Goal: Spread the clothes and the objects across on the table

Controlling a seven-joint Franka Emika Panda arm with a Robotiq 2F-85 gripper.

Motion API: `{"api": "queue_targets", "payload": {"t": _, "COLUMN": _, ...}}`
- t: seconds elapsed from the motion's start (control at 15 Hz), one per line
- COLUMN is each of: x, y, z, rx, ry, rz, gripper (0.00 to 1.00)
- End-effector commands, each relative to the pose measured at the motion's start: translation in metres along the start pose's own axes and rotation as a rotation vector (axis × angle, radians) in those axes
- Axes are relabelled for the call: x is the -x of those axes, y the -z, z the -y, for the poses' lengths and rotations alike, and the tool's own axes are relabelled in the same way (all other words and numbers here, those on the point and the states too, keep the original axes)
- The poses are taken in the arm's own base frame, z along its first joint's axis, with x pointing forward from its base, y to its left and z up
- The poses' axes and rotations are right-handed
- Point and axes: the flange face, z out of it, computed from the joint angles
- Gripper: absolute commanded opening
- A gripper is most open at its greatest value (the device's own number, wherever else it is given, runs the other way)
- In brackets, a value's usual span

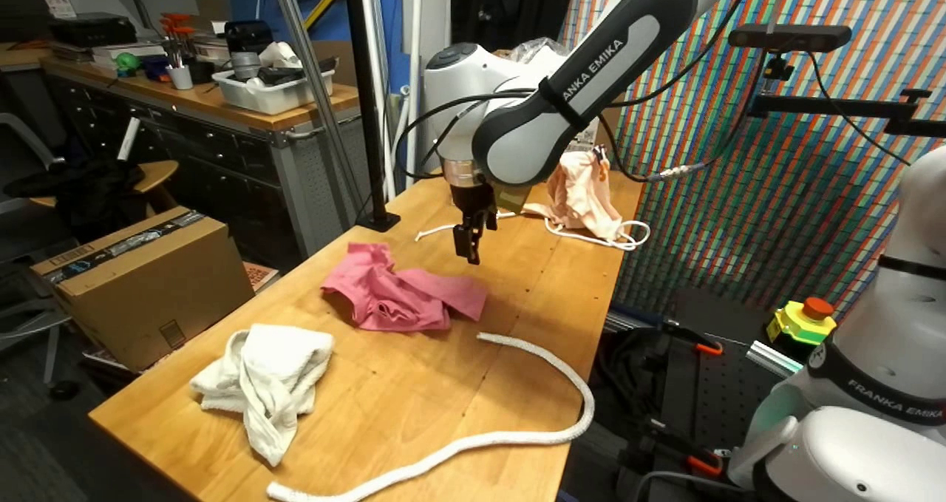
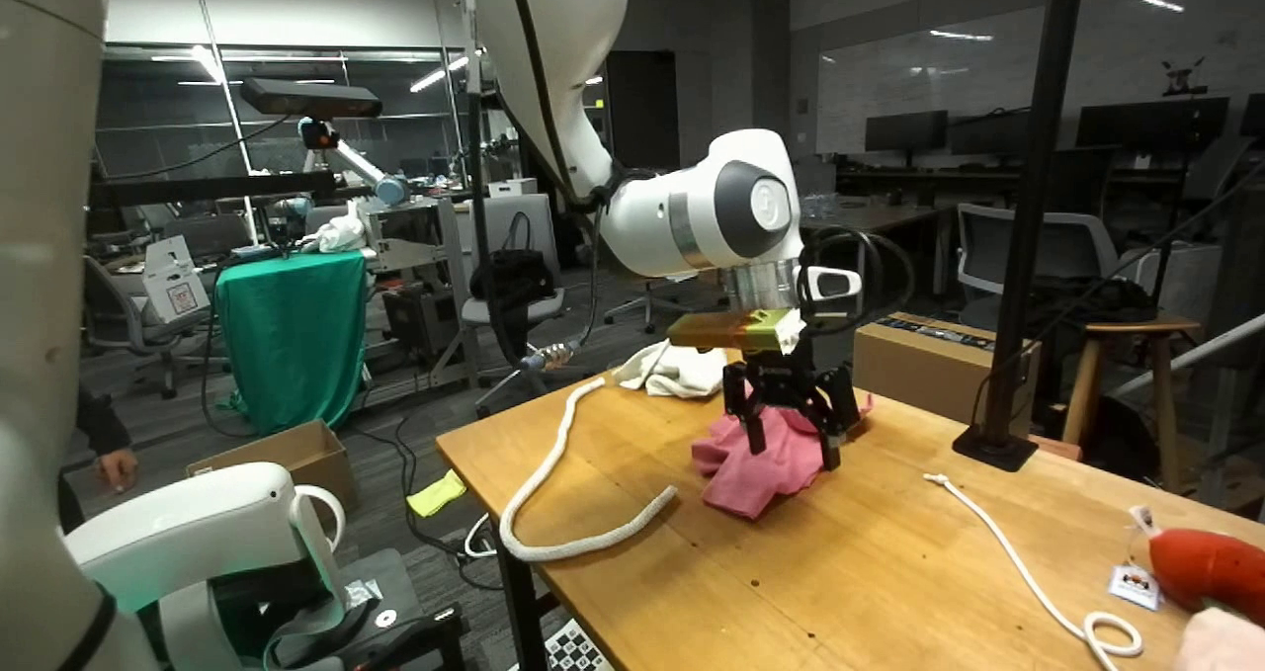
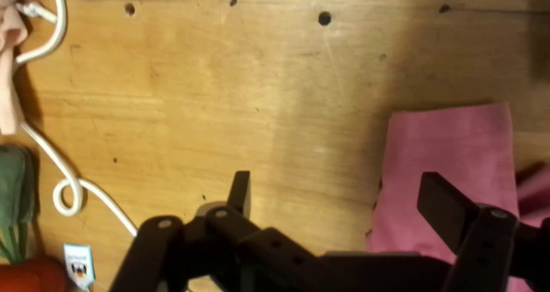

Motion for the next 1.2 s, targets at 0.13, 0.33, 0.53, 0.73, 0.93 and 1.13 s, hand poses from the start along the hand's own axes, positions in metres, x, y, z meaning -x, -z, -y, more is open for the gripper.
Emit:
{"api": "queue_targets", "payload": {"t": 0.13, "x": 0.044, "y": -0.014, "z": -0.053, "rx": -0.122, "ry": -0.079, "rz": 0.051, "gripper": 1.00}}
{"api": "queue_targets", "payload": {"t": 0.33, "x": 0.057, "y": -0.023, "z": -0.086, "rx": -0.235, "ry": -0.091, "rz": 0.062, "gripper": 1.00}}
{"api": "queue_targets", "payload": {"t": 0.53, "x": 0.066, "y": -0.032, "z": -0.116, "rx": -0.328, "ry": -0.103, "rz": 0.054, "gripper": 1.00}}
{"api": "queue_targets", "payload": {"t": 0.73, "x": 0.072, "y": -0.041, "z": -0.143, "rx": -0.374, "ry": -0.105, "rz": 0.044, "gripper": 1.00}}
{"api": "queue_targets", "payload": {"t": 0.93, "x": 0.077, "y": -0.049, "z": -0.161, "rx": -0.356, "ry": -0.113, "rz": 0.049, "gripper": 1.00}}
{"api": "queue_targets", "payload": {"t": 1.13, "x": 0.083, "y": -0.055, "z": -0.168, "rx": -0.314, "ry": -0.155, "rz": 0.051, "gripper": 1.00}}
